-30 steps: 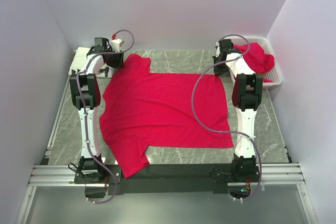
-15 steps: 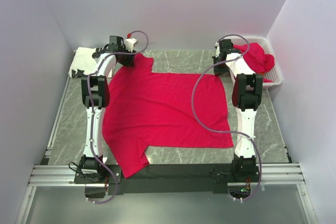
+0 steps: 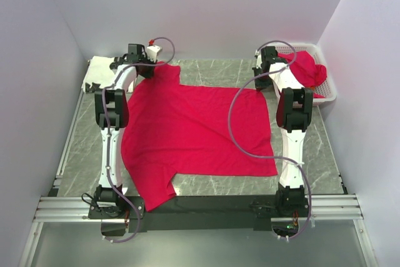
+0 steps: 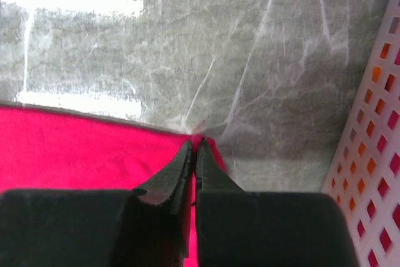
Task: Fold and stack the t-shirts
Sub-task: Fold the tshirt
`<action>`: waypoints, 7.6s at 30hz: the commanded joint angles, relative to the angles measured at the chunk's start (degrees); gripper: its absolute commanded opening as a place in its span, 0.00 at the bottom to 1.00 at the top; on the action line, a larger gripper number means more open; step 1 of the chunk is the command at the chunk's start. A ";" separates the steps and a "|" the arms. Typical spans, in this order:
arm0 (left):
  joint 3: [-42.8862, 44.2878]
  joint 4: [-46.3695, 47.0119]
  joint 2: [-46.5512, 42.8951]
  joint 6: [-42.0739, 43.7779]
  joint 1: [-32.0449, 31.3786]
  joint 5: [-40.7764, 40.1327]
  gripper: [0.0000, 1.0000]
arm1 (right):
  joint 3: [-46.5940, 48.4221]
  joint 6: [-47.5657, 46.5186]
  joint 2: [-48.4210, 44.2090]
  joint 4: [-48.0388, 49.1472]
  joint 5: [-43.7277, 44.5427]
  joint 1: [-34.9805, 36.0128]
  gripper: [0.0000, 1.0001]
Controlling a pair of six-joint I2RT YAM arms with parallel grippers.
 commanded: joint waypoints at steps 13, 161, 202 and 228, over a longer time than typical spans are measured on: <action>-22.61 9.08 -26.23 4.31 4.76 10.91 0.01 | -1.88 -7.26 -14.04 1.22 -4.09 -0.31 0.00; -35.19 -16.93 -25.81 13.28 6.70 15.48 0.59 | -20.07 -33.19 -22.04 -14.43 0.92 6.46 0.23; -62.80 -31.88 -55.34 35.26 -4.74 22.86 0.64 | -20.51 -33.19 -21.60 -14.52 0.57 6.63 0.21; -58.38 -18.07 -46.89 7.22 9.86 15.39 0.58 | -30.26 -33.72 -25.55 -13.73 -2.78 9.00 0.38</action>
